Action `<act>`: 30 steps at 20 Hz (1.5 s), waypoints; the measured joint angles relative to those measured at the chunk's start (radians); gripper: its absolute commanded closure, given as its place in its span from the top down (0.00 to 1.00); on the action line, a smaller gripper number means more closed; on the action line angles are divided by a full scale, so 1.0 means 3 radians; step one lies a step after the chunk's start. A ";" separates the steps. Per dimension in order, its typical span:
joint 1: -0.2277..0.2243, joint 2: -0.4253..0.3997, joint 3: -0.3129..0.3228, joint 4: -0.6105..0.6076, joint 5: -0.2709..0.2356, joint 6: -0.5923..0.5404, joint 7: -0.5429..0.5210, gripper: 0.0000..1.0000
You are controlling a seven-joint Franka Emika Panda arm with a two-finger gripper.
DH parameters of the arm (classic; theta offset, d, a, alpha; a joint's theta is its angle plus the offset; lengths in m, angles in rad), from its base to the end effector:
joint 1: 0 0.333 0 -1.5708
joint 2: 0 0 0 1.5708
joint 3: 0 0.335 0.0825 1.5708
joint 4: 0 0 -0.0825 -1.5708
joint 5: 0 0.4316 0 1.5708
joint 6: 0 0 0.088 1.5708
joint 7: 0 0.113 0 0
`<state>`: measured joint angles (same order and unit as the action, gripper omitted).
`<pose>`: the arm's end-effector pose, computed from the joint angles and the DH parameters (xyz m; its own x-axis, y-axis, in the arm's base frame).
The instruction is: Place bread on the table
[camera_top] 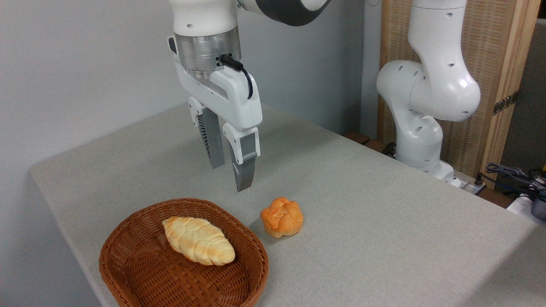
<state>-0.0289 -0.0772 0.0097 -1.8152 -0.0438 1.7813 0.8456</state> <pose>0.5884 -0.0152 0.5739 0.6537 -0.7542 0.0614 -0.7555 -0.6551 -0.0031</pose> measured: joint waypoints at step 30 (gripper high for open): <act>-0.0012 0.0070 -0.0020 0.0000 0.0000 0.0001 0.0000 1.00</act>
<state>-0.0325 -0.0561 0.0035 -1.8153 -0.0439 1.7817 0.8456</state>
